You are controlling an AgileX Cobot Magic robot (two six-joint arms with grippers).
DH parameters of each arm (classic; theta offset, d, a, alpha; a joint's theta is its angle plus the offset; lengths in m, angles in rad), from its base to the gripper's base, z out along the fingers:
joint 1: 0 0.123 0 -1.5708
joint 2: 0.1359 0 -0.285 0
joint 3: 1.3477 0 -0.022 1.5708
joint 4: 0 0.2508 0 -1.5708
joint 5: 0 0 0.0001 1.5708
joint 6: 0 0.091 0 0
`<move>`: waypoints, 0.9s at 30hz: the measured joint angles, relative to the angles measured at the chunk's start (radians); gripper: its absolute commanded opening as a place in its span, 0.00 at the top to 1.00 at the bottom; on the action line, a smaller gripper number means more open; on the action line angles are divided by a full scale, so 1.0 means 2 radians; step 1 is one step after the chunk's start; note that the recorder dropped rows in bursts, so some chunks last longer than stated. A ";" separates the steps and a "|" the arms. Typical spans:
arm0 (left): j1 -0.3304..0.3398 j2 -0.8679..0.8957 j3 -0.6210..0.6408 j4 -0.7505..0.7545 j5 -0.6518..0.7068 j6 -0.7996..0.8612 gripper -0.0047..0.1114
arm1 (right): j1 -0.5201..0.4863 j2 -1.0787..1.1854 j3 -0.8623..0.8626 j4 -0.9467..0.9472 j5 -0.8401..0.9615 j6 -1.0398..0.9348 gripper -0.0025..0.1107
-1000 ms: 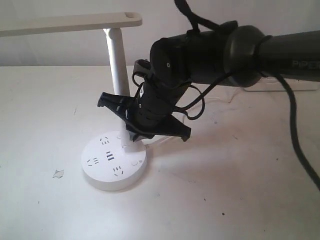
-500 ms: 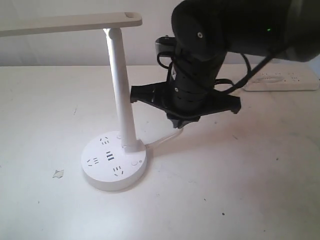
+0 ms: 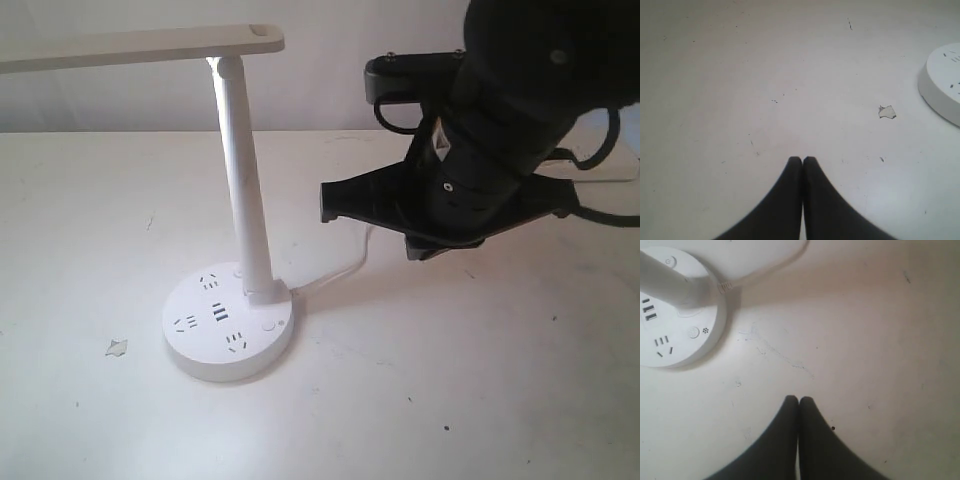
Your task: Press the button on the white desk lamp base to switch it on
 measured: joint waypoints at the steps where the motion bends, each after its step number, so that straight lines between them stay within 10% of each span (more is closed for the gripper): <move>1: 0.000 0.000 0.000 0.000 0.000 0.000 0.96 | 0.000 -0.004 0.001 0.000 0.000 -0.002 0.98; 27: 0.000 0.000 0.000 0.000 0.000 0.000 0.96 | 0.000 -0.007 0.002 -0.001 -0.002 -0.017 0.98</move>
